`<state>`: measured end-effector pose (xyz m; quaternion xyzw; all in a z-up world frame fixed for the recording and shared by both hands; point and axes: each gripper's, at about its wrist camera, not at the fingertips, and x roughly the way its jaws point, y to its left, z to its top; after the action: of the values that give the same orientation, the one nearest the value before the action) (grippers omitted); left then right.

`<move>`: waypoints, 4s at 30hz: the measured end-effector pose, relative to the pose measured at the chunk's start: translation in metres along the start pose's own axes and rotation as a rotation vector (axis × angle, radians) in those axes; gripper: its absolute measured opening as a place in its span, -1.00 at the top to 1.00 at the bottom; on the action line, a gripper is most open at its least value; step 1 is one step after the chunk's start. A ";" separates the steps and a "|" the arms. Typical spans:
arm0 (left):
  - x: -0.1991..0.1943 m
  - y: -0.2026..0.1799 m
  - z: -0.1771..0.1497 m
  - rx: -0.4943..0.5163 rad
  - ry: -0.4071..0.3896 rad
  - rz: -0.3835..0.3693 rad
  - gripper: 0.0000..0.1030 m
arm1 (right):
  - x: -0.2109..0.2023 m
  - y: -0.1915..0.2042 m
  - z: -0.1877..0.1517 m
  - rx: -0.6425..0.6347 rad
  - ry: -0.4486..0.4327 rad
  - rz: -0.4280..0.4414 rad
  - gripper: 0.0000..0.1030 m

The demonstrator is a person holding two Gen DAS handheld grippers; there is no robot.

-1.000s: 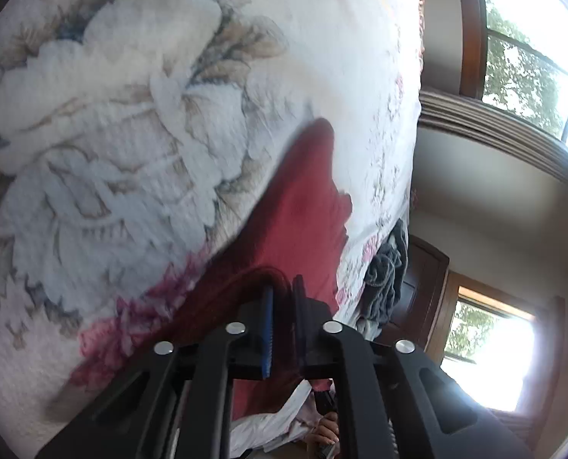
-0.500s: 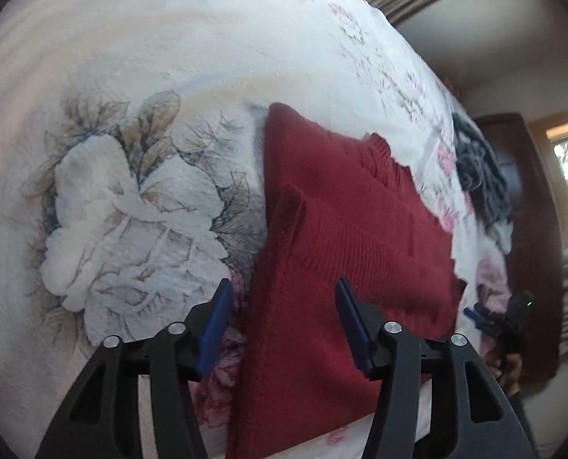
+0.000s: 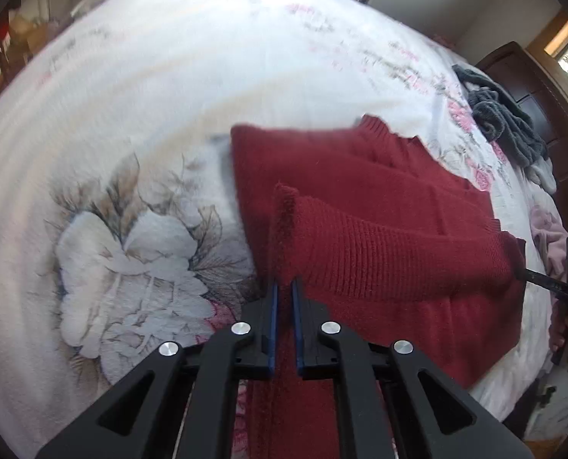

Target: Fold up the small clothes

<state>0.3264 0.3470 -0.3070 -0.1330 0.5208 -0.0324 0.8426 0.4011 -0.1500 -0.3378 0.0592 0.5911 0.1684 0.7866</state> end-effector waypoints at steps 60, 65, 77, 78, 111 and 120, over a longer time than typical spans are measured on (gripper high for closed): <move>0.145 0.046 0.112 -0.071 0.125 -0.197 0.95 | 0.114 -0.028 0.104 0.123 -0.074 0.225 1.00; 0.063 0.036 0.105 -0.098 -0.019 -0.344 0.91 | 0.064 -0.017 0.098 0.158 -0.141 0.301 0.83; -0.004 0.014 -0.002 -0.053 -0.037 -0.462 0.85 | 0.040 0.018 0.017 0.058 -0.082 0.412 0.69; -0.006 0.006 -0.010 -0.016 -0.016 -0.465 0.80 | 0.034 0.012 0.010 0.058 -0.085 0.426 0.69; -0.148 0.197 -0.205 -0.628 -0.139 -0.314 -0.35 | 0.059 0.376 -0.196 -1.134 -0.293 -0.517 -0.56; -0.137 0.209 -0.179 -0.638 -0.161 -0.413 -0.38 | 0.138 0.401 -0.181 -1.330 -0.291 -0.743 -0.50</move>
<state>0.0879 0.5405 -0.3168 -0.4925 0.3992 -0.0271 0.7729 0.1851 0.2520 -0.3993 -0.6060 0.2377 0.2037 0.7312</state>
